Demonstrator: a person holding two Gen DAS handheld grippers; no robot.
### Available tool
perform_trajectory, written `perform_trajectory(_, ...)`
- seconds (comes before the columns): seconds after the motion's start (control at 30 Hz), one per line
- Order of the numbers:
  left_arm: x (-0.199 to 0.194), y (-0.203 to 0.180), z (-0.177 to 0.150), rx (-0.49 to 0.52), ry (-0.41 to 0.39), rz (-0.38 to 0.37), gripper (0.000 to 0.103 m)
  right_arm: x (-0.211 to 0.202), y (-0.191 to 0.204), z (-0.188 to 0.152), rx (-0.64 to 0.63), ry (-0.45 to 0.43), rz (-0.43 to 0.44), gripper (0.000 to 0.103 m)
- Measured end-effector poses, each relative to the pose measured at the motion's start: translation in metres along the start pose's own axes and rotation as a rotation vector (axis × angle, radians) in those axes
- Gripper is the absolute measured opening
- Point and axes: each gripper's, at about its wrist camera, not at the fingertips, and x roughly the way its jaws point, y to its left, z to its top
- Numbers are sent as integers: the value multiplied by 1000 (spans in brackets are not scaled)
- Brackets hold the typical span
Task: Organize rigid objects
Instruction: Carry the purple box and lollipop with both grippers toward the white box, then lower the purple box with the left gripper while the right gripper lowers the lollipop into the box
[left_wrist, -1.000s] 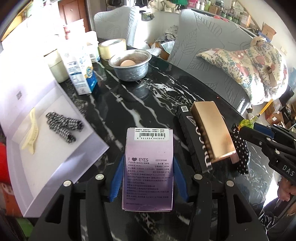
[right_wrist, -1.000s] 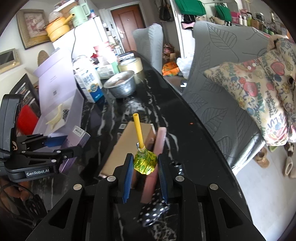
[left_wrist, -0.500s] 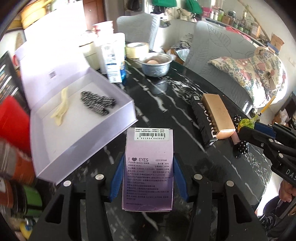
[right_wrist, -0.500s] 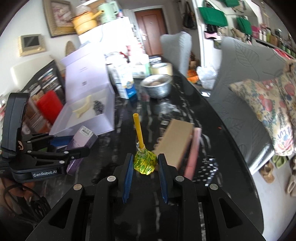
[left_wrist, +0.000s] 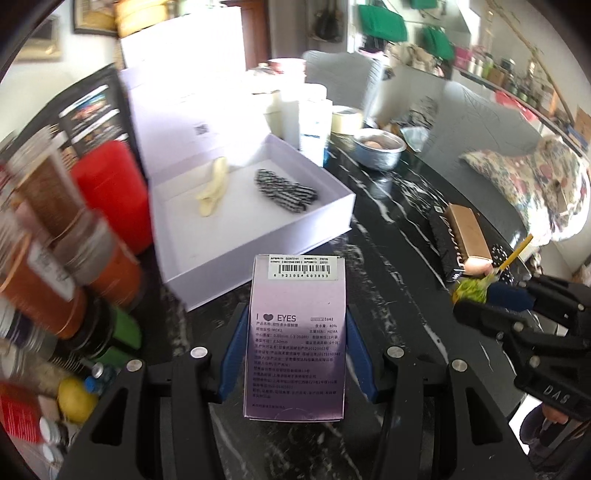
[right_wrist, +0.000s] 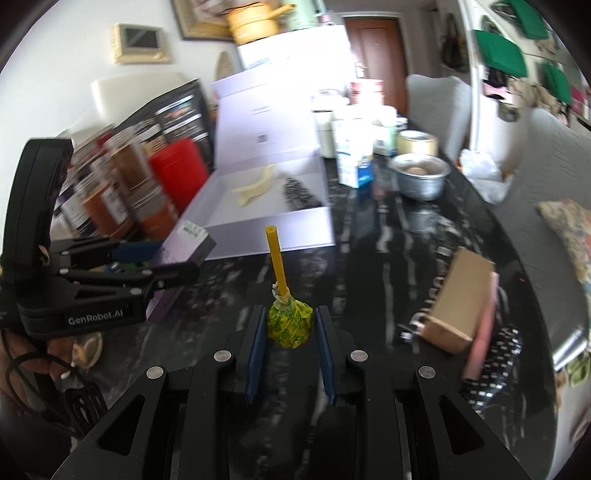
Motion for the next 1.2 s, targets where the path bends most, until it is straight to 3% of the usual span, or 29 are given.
perform_trajectory(0.23,-21,20,-17,-61,-31,85,51,7,30,1,-69,12,71,26)
perform_trajectory(0.6,-42,42,-26,-146,-74,118,51,19,64,10,-157,29,154,26)
perform_trajectory(0.87,-50,43,-8,-132,-120,126,51,20,71,29,-189,8,176,26)
perform_trajectory(1.2,-43,41,37,-88,-165,113,51,19,66,63,-198,-47,164,26)
